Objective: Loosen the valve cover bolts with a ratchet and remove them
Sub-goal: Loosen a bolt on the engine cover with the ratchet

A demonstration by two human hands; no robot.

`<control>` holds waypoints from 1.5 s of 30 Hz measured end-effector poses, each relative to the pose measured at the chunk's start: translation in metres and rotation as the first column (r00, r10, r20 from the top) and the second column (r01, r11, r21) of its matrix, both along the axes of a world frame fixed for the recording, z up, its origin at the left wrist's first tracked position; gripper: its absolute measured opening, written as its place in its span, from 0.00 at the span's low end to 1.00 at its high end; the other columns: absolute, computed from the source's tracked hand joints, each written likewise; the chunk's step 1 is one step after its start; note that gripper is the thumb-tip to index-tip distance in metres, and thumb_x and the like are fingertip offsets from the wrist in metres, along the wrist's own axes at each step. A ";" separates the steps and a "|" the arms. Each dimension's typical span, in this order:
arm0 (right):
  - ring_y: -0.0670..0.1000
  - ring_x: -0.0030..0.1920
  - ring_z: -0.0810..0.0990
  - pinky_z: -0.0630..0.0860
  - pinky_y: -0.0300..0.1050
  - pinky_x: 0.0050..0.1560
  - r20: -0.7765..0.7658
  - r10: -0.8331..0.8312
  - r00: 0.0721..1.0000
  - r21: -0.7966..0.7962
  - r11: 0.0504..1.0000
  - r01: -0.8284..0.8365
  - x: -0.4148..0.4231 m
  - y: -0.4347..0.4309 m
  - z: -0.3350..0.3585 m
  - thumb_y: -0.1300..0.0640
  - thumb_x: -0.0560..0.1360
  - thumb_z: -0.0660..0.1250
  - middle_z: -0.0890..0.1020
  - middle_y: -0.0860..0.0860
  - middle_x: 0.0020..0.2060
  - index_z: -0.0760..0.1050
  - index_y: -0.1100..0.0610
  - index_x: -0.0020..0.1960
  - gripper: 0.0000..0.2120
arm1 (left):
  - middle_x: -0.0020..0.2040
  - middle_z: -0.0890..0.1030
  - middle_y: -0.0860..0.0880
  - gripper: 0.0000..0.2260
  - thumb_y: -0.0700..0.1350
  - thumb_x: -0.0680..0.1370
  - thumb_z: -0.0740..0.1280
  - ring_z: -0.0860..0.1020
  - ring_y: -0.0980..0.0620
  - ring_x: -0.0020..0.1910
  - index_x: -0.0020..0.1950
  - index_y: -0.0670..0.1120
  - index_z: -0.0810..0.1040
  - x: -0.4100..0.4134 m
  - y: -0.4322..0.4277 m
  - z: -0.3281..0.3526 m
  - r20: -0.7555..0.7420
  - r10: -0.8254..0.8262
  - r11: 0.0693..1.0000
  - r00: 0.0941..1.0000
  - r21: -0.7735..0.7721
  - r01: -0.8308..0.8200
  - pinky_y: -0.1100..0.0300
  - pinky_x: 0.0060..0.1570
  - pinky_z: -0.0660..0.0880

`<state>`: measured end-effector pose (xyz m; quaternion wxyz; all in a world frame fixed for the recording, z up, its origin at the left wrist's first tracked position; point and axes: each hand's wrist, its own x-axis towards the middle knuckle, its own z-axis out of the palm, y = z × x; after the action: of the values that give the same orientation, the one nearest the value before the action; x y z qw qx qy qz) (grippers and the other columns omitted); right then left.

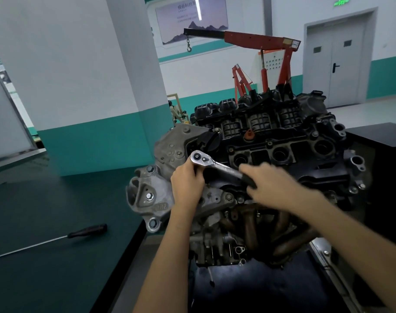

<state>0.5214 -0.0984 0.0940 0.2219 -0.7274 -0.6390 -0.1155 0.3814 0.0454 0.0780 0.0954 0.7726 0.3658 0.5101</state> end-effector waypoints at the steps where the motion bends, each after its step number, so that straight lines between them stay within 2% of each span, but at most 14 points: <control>1: 0.57 0.37 0.78 0.68 0.44 0.34 -0.193 0.038 0.981 0.012 0.999 -0.036 -0.016 -0.003 -0.019 0.60 0.72 0.65 0.70 0.48 0.31 0.65 0.50 0.46 0.10 | 0.39 0.82 0.38 0.04 0.38 0.77 0.65 0.78 0.34 0.41 0.48 0.39 0.78 0.001 0.000 0.000 -0.010 0.006 1.000 1.000 0.014 -0.006 0.47 0.39 0.71; 4: 0.58 0.34 0.77 0.74 0.50 0.34 -0.571 0.123 0.811 0.129 0.990 -0.060 -0.070 0.006 -0.058 0.63 0.72 0.64 0.75 0.53 0.32 0.67 0.53 0.47 0.09 | 0.39 0.83 0.43 0.06 0.41 0.77 0.65 0.79 0.39 0.41 0.49 0.43 0.81 0.000 0.001 0.001 -0.034 -0.004 1.000 0.999 0.007 0.005 0.48 0.42 0.75; 9: 0.61 0.39 0.79 0.78 0.52 0.40 -0.627 0.139 0.767 0.180 0.983 -0.031 -0.103 0.021 -0.073 0.63 0.73 0.62 0.77 0.56 0.37 0.67 0.55 0.57 0.14 | 0.40 0.84 0.50 0.03 0.44 0.77 0.69 0.81 0.49 0.41 0.44 0.49 0.82 -0.004 0.001 -0.002 0.027 -0.078 0.995 0.997 -0.057 0.079 0.54 0.43 0.75; 13: 0.59 0.38 0.78 0.76 0.50 0.39 -0.446 0.137 0.885 0.043 0.990 -0.131 -0.046 0.005 -0.047 0.62 0.71 0.64 0.76 0.53 0.36 0.69 0.51 0.51 0.12 | 0.43 0.84 0.55 0.09 0.42 0.75 0.65 0.81 0.52 0.42 0.48 0.56 0.80 -0.008 0.000 0.003 0.038 -0.222 0.975 0.974 -0.011 0.223 0.55 0.43 0.75; 16: 0.59 0.40 0.79 0.71 0.45 0.37 -0.088 0.036 0.995 -0.080 0.996 -0.043 0.001 -0.001 -0.010 0.59 0.73 0.66 0.73 0.50 0.37 0.69 0.51 0.57 0.14 | 0.43 0.84 0.51 0.10 0.45 0.79 0.64 0.79 0.49 0.41 0.56 0.55 0.81 -0.010 0.001 0.005 -0.017 -0.261 0.965 0.965 -0.028 0.261 0.53 0.44 0.74; 18: 0.59 0.43 0.80 0.66 0.46 0.37 0.145 -0.011 0.989 -0.065 0.998 0.021 0.018 0.000 0.012 0.58 0.74 0.65 0.73 0.50 0.37 0.69 0.51 0.59 0.14 | 0.38 0.82 0.48 0.09 0.46 0.80 0.66 0.78 0.47 0.39 0.57 0.50 0.82 -0.009 0.000 0.004 -0.010 -0.211 0.977 0.977 -0.014 0.211 0.52 0.43 0.73; 21: 0.58 0.40 0.77 0.64 0.46 0.36 0.212 -0.042 0.976 -0.002 0.999 0.044 0.020 0.003 0.021 0.58 0.75 0.63 0.69 0.48 0.34 0.68 0.52 0.57 0.11 | 0.35 0.81 0.46 0.07 0.45 0.79 0.67 0.78 0.45 0.37 0.54 0.47 0.83 -0.006 -0.003 0.003 0.064 -0.140 0.990 0.988 -0.015 0.141 0.51 0.40 0.72; 25: 0.60 0.42 0.79 0.67 0.45 0.36 -0.113 -0.045 0.993 0.044 0.998 0.050 -0.018 -0.001 -0.021 0.58 0.74 0.65 0.70 0.49 0.34 0.66 0.51 0.53 0.11 | 0.35 0.81 0.44 0.05 0.41 0.78 0.66 0.77 0.39 0.37 0.50 0.43 0.80 -0.003 -0.001 0.001 0.061 -0.066 0.998 0.996 -0.005 0.066 0.53 0.36 0.68; 28: 0.59 0.37 0.79 0.75 0.50 0.35 -0.510 0.068 0.857 0.097 0.995 -0.021 -0.068 0.005 -0.055 0.62 0.73 0.64 0.76 0.53 0.34 0.64 0.52 0.48 0.10 | 0.35 0.82 0.44 0.05 0.40 0.77 0.65 0.78 0.39 0.38 0.48 0.43 0.81 -0.002 0.000 0.000 0.040 -0.044 0.999 0.998 -0.015 0.045 0.50 0.38 0.72; 33: 0.64 0.40 0.79 0.79 0.55 0.40 -0.662 0.128 0.739 0.186 0.983 -0.003 -0.115 0.025 -0.070 0.64 0.73 0.61 0.79 0.60 0.39 0.65 0.56 0.55 0.13 | 0.36 0.83 0.52 0.09 0.43 0.76 0.68 0.80 0.53 0.37 0.38 0.56 0.78 -0.003 0.000 0.000 0.091 -0.084 0.994 0.992 -0.065 0.090 0.56 0.39 0.74; 37: 0.61 0.37 0.79 0.78 0.53 0.38 -0.476 0.119 0.871 0.048 0.993 -0.110 -0.064 0.008 -0.051 0.62 0.72 0.63 0.77 0.56 0.38 0.67 0.54 0.55 0.13 | 0.37 0.83 0.52 0.07 0.45 0.74 0.65 0.80 0.53 0.40 0.42 0.54 0.81 -0.006 -0.001 0.002 0.107 -0.147 0.985 0.983 -0.075 0.156 0.54 0.44 0.76; 40: 0.61 0.39 0.80 0.74 0.48 0.37 -0.127 0.070 0.990 -0.078 0.994 -0.080 -0.007 0.000 -0.014 0.60 0.72 0.66 0.73 0.51 0.36 0.69 0.52 0.56 0.14 | 0.33 0.80 0.51 0.12 0.51 0.73 0.61 0.78 0.50 0.35 0.46 0.49 0.82 -0.006 -0.002 0.002 0.036 -0.165 0.986 0.986 -0.031 0.166 0.54 0.39 0.72; 43: 0.60 0.45 0.81 0.68 0.46 0.38 0.292 -0.004 0.957 -0.073 0.997 0.026 0.032 0.009 0.030 0.57 0.74 0.65 0.78 0.54 0.40 0.69 0.49 0.62 0.17 | 0.29 0.75 0.54 0.08 0.49 0.78 0.66 0.75 0.48 0.33 0.45 0.45 0.79 -0.006 -0.002 0.003 0.025 -0.159 0.987 0.987 -0.004 0.159 0.54 0.37 0.67; 45: 0.59 0.45 0.81 0.67 0.46 0.37 0.379 -0.016 0.925 -0.035 0.999 0.032 0.039 0.014 0.044 0.57 0.75 0.64 0.81 0.55 0.44 0.69 0.49 0.63 0.17 | 0.33 0.79 0.50 0.07 0.46 0.79 0.67 0.78 0.45 0.37 0.49 0.45 0.82 -0.006 -0.003 0.003 0.017 -0.153 0.988 0.988 -0.011 0.153 0.52 0.39 0.71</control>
<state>0.5603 -0.0844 0.1377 0.0780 -0.7037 -0.6630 -0.2433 0.3750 0.0428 0.0814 0.1419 0.7938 0.3077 0.5051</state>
